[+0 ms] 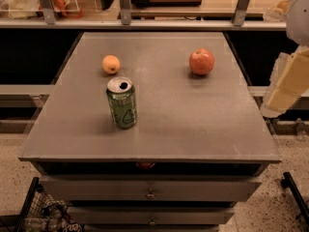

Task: Knock green can over

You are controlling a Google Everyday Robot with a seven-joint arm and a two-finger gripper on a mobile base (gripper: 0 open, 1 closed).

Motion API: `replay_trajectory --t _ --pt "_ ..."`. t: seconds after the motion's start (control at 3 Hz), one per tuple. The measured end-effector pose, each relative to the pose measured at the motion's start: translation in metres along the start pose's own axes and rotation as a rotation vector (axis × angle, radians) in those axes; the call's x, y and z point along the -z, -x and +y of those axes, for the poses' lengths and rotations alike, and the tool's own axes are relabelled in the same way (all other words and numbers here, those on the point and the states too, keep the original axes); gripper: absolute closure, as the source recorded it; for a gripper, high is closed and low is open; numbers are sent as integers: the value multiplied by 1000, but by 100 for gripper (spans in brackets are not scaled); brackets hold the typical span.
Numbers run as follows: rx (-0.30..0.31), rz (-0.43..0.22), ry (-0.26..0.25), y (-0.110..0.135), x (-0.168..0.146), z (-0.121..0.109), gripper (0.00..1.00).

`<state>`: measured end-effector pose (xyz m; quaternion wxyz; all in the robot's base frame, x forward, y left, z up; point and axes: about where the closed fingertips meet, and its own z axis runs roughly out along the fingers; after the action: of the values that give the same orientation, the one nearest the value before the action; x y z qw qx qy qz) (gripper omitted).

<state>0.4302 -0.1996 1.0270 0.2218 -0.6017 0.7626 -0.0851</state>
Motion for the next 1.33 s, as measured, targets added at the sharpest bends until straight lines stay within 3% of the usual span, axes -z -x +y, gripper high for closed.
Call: replay_trajectory --t 0.33,0.67,1.0,1.33 --pt "0 0 0 0 0 0 0" --pt "14 -43 5 8 -6 0 0" --pt "56 -160 77 31 -36 8 0" --pt "108 -324 199 77 -66 32 0"
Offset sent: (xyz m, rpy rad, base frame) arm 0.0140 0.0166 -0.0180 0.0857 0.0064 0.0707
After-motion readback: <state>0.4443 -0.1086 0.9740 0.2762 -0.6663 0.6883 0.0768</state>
